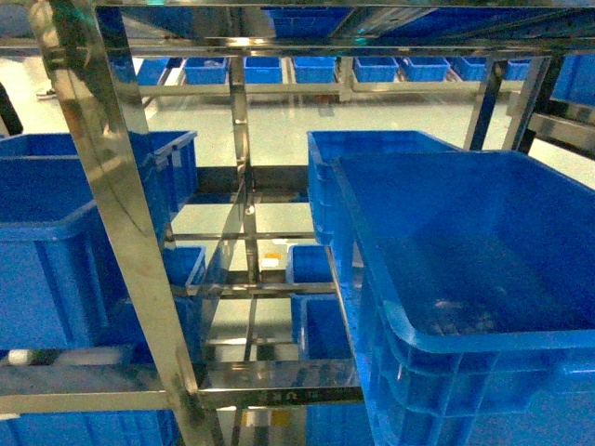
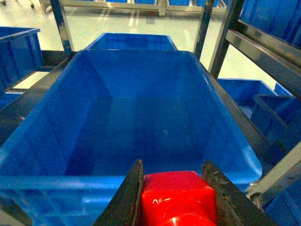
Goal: Pick red block from blue box to shelf
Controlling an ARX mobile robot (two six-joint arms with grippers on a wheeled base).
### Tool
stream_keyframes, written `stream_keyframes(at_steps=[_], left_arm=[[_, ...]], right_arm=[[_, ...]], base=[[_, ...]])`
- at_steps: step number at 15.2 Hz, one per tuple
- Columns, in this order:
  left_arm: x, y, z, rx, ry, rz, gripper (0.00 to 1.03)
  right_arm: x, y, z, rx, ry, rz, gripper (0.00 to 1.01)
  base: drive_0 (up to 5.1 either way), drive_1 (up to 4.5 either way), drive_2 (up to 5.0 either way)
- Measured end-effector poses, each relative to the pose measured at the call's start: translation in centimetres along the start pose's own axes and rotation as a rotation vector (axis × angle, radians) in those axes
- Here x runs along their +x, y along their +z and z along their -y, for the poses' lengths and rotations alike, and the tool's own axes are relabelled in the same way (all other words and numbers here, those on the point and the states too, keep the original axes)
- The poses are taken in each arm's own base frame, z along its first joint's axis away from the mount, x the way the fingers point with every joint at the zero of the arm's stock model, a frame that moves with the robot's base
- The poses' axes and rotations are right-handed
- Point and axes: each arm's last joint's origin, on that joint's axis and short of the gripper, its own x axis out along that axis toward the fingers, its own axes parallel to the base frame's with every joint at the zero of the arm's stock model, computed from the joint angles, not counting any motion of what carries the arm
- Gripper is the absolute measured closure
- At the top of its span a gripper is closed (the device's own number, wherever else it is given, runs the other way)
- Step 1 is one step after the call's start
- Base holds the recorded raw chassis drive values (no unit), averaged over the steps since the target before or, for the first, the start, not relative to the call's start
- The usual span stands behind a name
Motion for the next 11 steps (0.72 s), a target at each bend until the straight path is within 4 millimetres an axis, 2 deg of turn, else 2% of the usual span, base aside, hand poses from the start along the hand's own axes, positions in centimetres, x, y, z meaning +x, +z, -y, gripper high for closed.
stream_keyframes(at_steps=[2, 3, 4, 5, 6, 7, 8, 9, 10, 11], left_arm=[[0.0, 0.0, 0.0, 0.0, 0.0, 0.0, 0.05], [0.0, 0.0, 0.0, 0.0, 0.0, 0.0, 0.05], [0.0, 0.0, 0.0, 0.0, 0.0, 0.0, 0.05], [0.0, 0.0, 0.0, 0.0, 0.0, 0.0, 0.05], [0.0, 0.0, 0.0, 0.0, 0.0, 0.0, 0.05], [0.0, 0.0, 0.0, 0.0, 0.0, 0.0, 0.05], [0.0, 0.0, 0.0, 0.0, 0.0, 0.001, 0.05], [0.0, 0.0, 0.0, 0.0, 0.0, 0.0, 0.05], [0.0, 0.0, 0.0, 0.0, 0.0, 0.0, 0.05], [0.0, 0.0, 0.0, 0.0, 0.0, 0.0, 0.05]], right_arm=[[6.9, 2.3, -0.3, 0.048, 0.031, -0.015, 0.73], [9.4, 2.3, -0.9, 0.075, 0.051, -0.046, 0.73], [12.5, 1.4, -2.0, 0.088, 0.084, -0.131, 0.71], [14.1, 0.5, -2.5, 0.097, 0.087, -0.174, 0.59], [14.8, -0.4, -3.1, 0.089, 0.058, -0.201, 0.46], [14.2, -0.5, -3.5, 0.095, 0.042, -0.182, 0.34], [12.8, 0.3, -3.6, 0.097, 0.038, -0.108, 0.23], [10.7, 1.0, -3.7, 0.118, 0.09, -0.023, 0.1], [8.0, 0.6, -3.8, 0.122, 0.15, 0.009, 0.01], [5.2, -0.9, -4.0, 0.112, 0.137, 0.106, 0.09]], base=[[0.0, 0.0, 0.0], [0.0, 0.0, 0.0], [0.0, 0.0, 0.0], [0.0, 0.0, 0.0], [0.0, 0.0, 0.0], [0.0, 0.0, 0.0], [0.0, 0.0, 0.0], [0.0, 0.0, 0.0], [0.0, 0.0, 0.0], [0.0, 0.0, 0.0]])
